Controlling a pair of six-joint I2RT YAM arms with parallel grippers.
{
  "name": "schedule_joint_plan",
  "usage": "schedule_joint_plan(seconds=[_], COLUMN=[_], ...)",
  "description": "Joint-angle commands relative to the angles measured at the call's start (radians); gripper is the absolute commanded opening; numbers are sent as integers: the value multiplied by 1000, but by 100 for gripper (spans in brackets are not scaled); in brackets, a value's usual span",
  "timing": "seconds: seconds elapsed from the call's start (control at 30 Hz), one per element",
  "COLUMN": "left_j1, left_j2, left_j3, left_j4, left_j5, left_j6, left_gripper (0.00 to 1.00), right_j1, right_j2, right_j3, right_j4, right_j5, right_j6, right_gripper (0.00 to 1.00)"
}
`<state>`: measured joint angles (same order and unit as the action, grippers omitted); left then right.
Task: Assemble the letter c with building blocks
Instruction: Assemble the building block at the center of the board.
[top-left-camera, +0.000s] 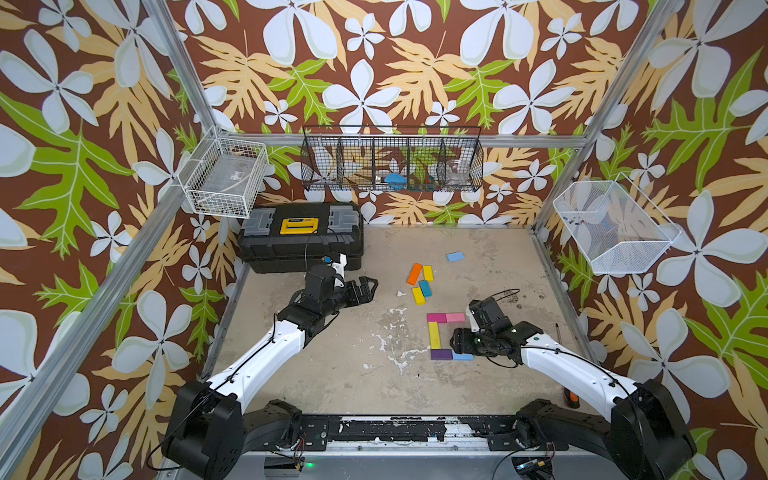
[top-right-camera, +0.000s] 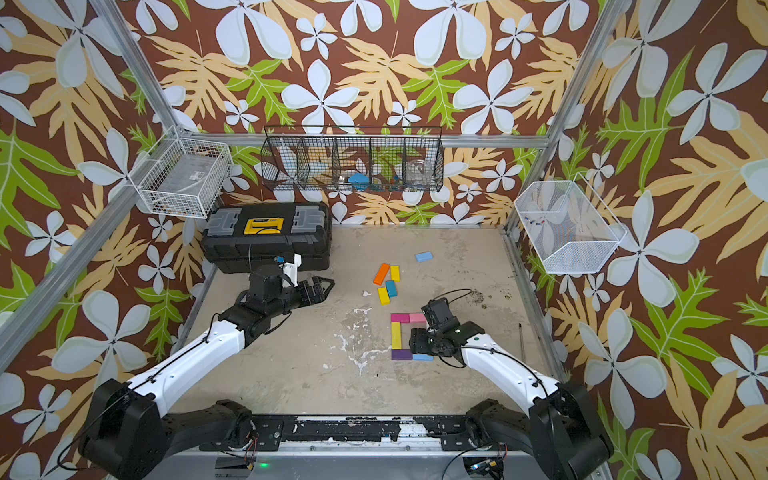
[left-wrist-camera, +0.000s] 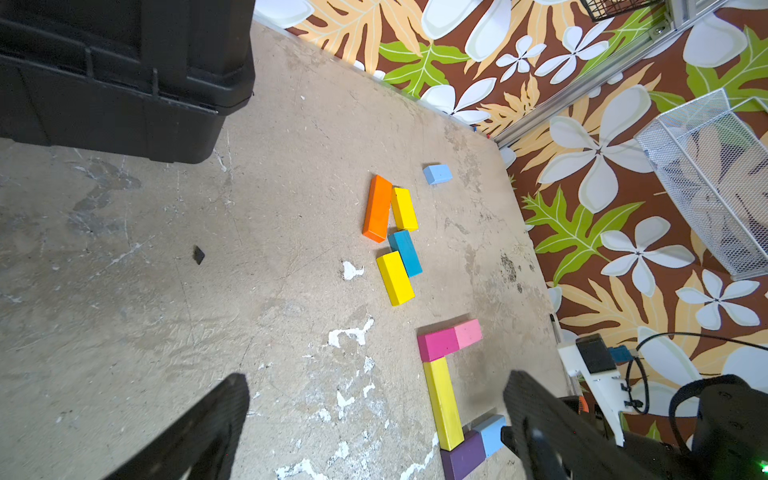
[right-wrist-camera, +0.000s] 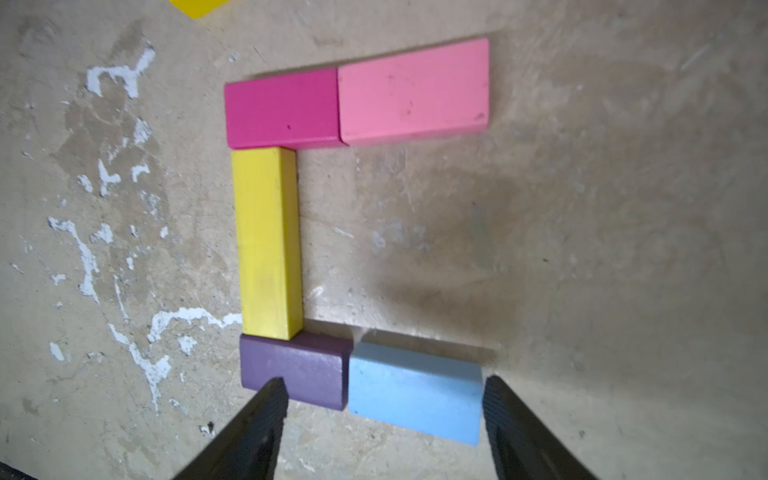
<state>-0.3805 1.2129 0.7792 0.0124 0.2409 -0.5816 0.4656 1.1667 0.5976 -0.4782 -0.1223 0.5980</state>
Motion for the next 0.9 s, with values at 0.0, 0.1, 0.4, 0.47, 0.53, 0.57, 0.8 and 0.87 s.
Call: schedule_joint_plan(seconds=[0.0, 0.1, 0.4, 0.47, 0.53, 0.57, 0.8, 0.87], left_j1=[2, 2, 2, 2, 2, 2, 2, 2], left_j2=[-3, -1, 2, 1, 2, 1, -1, -3], left_j3=[11, 15, 27, 28, 29, 29, 26, 26], left_j4=[21, 22, 17, 15, 15, 15, 12, 12], left_j5=[1, 3, 1, 0, 0, 0, -2, -3], left_j6=[6, 6, 9, 8, 8, 9, 9, 10], left_gripper=[100, 100, 100, 100, 100, 100, 100, 100], right_j1=[1, -1, -1, -1, -1, 0, -1, -1], right_j2=[-18, -25, -12, -9, -9, -7, 2, 6], right_j3=[-21, -32, -46, -50, -54, -55, -55, -54], right_j4=[-25, -25, -10, -5, -1, 1, 25, 31], right_j5=[10, 7, -20, -23, -26, -29, -50, -56], right_j6=[10, 12, 14, 14, 16, 17, 20, 21], right_gripper=[76, 76, 76, 76, 76, 76, 76, 76])
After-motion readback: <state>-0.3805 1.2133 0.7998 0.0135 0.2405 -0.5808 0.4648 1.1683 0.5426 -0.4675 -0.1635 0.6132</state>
